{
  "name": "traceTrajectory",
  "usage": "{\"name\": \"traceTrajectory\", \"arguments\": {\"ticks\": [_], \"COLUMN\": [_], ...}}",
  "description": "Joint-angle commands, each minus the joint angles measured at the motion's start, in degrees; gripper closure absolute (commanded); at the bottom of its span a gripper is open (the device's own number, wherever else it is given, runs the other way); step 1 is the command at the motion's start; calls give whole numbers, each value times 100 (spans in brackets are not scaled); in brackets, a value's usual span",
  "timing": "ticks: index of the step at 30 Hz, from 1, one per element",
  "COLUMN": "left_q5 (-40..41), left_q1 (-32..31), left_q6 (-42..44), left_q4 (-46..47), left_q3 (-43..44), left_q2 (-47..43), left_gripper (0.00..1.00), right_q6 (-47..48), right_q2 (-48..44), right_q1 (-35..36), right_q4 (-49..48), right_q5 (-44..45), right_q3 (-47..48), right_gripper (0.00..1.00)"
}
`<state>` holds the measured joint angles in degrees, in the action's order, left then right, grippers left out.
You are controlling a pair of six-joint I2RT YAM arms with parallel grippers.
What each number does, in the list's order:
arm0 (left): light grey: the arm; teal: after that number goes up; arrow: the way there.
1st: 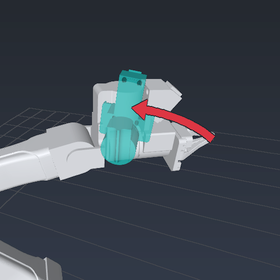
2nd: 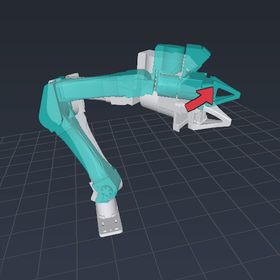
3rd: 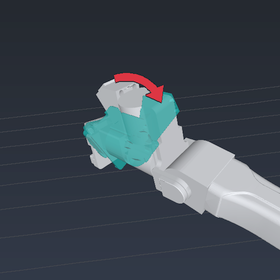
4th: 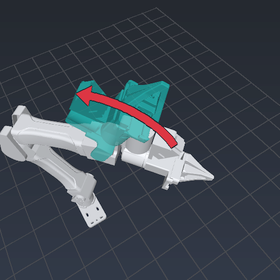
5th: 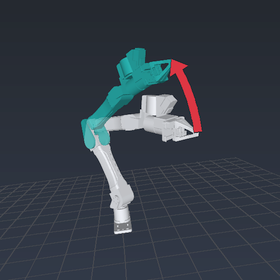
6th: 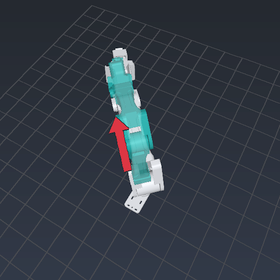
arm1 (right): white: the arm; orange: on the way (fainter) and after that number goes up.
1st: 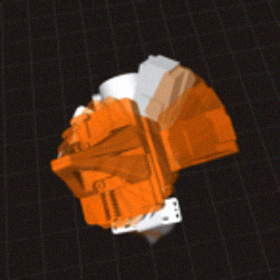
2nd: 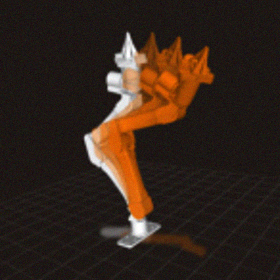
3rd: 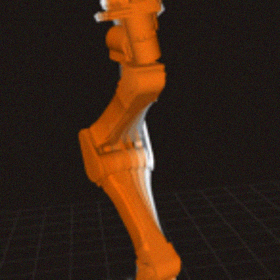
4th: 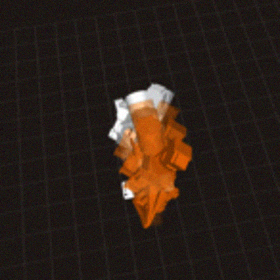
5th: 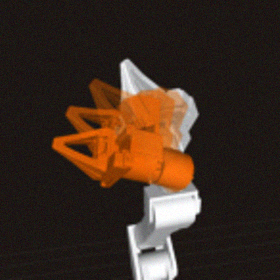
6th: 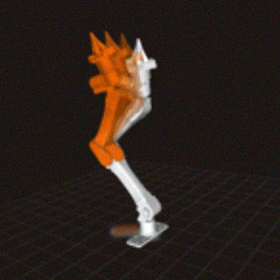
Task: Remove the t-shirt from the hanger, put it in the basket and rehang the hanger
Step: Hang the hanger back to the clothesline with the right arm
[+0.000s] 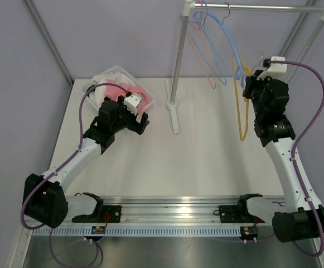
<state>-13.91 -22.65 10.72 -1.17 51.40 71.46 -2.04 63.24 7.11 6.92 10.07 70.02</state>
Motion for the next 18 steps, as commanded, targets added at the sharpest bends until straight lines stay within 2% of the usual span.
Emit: {"name": "traceTrajectory", "arguments": {"ticks": [1, 5, 10, 14, 18], "left_q5": [-59, -59, -76, -94, -112], "left_q1": [-28, -37, -46, -46, -46], "left_q6": [79, 79, 88, 97, 114], "left_q4": [135, 135, 135, 135, 134], "left_q3": [213, 187, 187, 213, 257], "left_q2": [-185, -255, -212, -150, -71], "left_gripper": [1, 1, 1, 1, 1], "right_q6": [169, 924, 1469, 1523, 1391], "right_q2": [161, 206, 180, 276, 566], "right_q1": [9, 9, 1, -87, -123], "right_q4": [-244, -287, -375, -95, 143], "right_q5": [251, 276, 699, 365, -371], "right_q3": [293, 302, 337, 914, 1470], "right_gripper": [100, 95, 100, 100, 100]}}
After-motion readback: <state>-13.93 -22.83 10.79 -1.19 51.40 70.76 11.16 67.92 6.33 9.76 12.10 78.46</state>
